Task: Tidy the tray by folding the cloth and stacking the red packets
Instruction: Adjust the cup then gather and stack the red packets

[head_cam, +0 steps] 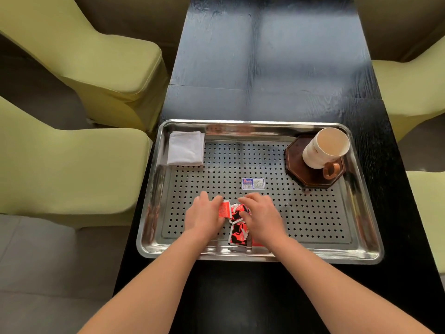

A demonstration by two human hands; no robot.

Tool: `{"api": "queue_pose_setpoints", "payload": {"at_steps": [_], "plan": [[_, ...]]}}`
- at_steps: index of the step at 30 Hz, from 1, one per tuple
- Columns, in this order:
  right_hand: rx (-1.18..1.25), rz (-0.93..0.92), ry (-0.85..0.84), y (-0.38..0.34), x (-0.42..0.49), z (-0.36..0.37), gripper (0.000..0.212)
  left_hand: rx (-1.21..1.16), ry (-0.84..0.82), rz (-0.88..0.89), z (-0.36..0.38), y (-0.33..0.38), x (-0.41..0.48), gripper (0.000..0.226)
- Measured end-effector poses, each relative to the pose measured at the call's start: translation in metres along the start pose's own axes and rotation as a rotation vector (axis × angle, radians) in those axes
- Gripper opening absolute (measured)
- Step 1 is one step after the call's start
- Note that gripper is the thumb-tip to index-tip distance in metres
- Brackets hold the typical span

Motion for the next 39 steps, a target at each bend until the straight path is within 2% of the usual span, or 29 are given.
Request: {"api": "queue_pose_setpoints", "payload": {"at_steps": [2, 6, 10, 13, 16, 19, 23, 26, 28, 31, 35, 39], "plan": [[-0.101, -0.007, -0.097, -0.005, 0.009, 0.01, 0.043, -0.008, 0.071, -0.008, -0.005, -0.004, -0.004, 0.044], [-0.207, -0.041, -0.097, -0.011, 0.016, 0.011, 0.045, -0.15, 0.094, -0.047, -0.005, -0.015, -0.012, 0.033], [-0.258, -0.029, -0.112, -0.008, 0.02, 0.01, 0.034, -0.671, -0.03, -0.11, 0.01, -0.023, -0.022, 0.016], [-0.229, -0.013, -0.132, -0.002, 0.018, 0.011, 0.031, -0.791, -0.047, -0.124, 0.02, -0.025, -0.027, 0.025], [-0.226, -0.032, -0.089, -0.004, 0.017, 0.004, 0.026, -0.737, -0.068, -0.152, 0.03, -0.027, -0.03, 0.032], [-0.134, 0.017, -0.059, 0.0, 0.013, -0.006, 0.02, -0.633, 0.006, -0.188, 0.027, -0.032, -0.034, 0.026], [0.261, 0.283, -0.039, 0.032, -0.011, -0.012, 0.018, -0.446, 0.101, -0.225, 0.017, -0.032, -0.04, 0.022], [0.632, 0.466, -0.048, 0.045, -0.043, 0.01, 0.021, -0.465, 0.085, -0.269, 0.021, -0.033, -0.041, 0.018], [0.551, 0.491, -0.038, 0.044, -0.053, 0.019, 0.018, -0.567, 0.043, -0.319, 0.029, -0.039, -0.04, 0.017], [0.168, 0.424, -0.036, 0.033, -0.049, 0.019, 0.016, -0.657, 0.039, -0.375, 0.034, -0.047, -0.044, 0.015], [-0.007, 0.316, -0.05, 0.015, -0.036, 0.023, 0.021, -0.415, 0.086, -0.319, 0.02, -0.044, -0.048, 0.019], [-0.113, 0.248, -0.119, 0.014, -0.031, 0.028, 0.036, -0.281, 0.049, -0.191, 0.018, -0.032, -0.046, 0.034]]}}
Point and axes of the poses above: each hand's wrist, its own x-axis towards the middle knuckle, its own z-axis out of the palm, y = z × x, the point moved 10 cm from there along x, towards the middle knuckle, and after that the axes turned 6 degrees about -y, right-handed, at the moved point
